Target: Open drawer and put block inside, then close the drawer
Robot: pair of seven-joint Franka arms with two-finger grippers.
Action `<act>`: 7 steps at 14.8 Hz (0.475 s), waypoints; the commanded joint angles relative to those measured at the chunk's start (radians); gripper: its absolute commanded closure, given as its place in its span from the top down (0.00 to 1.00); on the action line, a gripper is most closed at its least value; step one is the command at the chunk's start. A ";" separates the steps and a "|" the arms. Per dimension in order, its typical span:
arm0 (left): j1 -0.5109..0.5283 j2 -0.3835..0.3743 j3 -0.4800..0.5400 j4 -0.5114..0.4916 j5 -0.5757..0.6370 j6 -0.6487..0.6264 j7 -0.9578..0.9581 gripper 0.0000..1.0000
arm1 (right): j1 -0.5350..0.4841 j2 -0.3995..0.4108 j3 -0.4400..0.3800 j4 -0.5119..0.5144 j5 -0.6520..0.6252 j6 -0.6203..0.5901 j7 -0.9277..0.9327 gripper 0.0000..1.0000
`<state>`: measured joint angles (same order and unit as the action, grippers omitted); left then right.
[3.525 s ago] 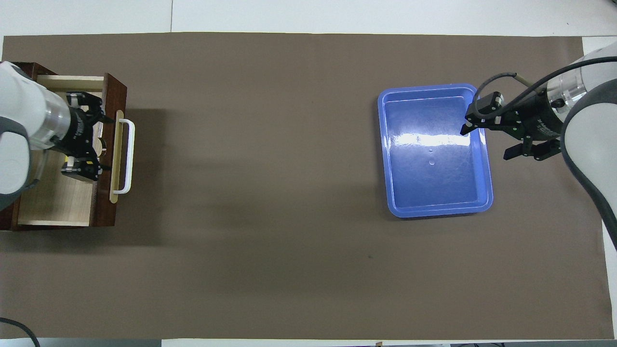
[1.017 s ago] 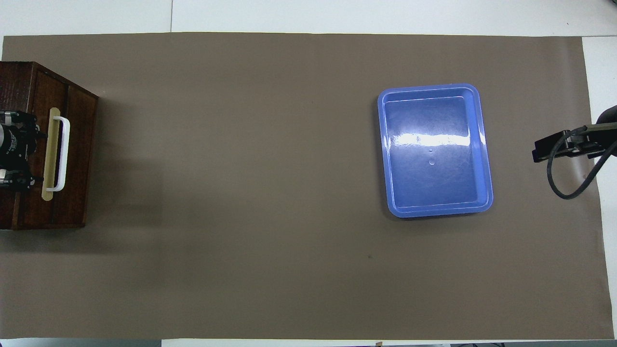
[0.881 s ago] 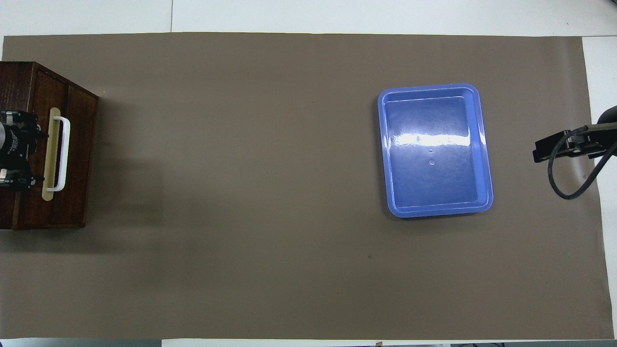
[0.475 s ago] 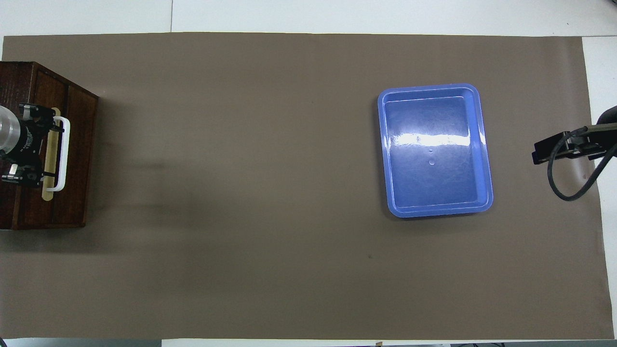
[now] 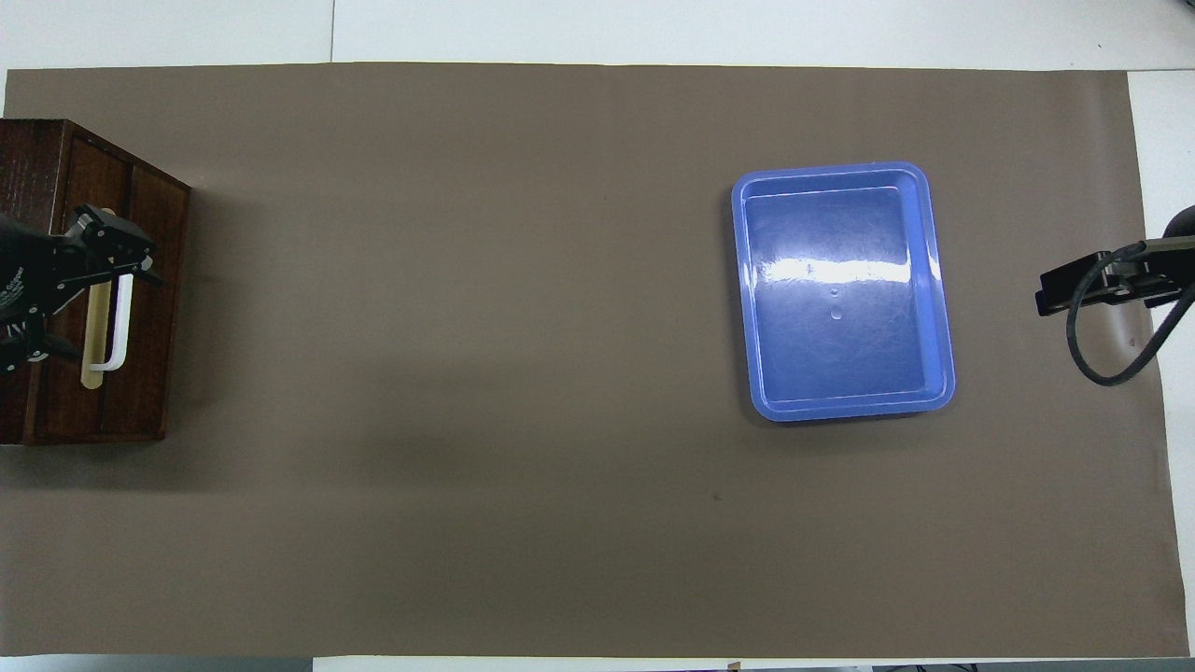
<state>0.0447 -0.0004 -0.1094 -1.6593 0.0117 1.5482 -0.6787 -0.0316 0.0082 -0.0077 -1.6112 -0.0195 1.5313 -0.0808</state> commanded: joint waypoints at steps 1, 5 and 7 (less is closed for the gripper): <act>-0.026 0.010 0.010 0.009 -0.021 -0.043 0.247 1.00 | -0.033 0.006 0.020 0.016 -0.002 -0.020 -0.016 1.00; 0.007 0.025 -0.001 0.044 -0.010 -0.111 0.467 1.00 | -0.067 0.004 0.064 0.016 0.000 -0.020 -0.016 1.00; 0.017 0.014 -0.024 0.042 -0.015 -0.119 0.490 1.00 | -0.067 0.004 0.064 0.016 -0.002 -0.019 -0.014 1.00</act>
<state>0.0446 0.0113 -0.1116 -1.6500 0.0049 1.4737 -0.2432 -0.0763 0.0082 0.0382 -1.6107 -0.0195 1.5307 -0.0808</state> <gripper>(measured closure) 0.000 0.000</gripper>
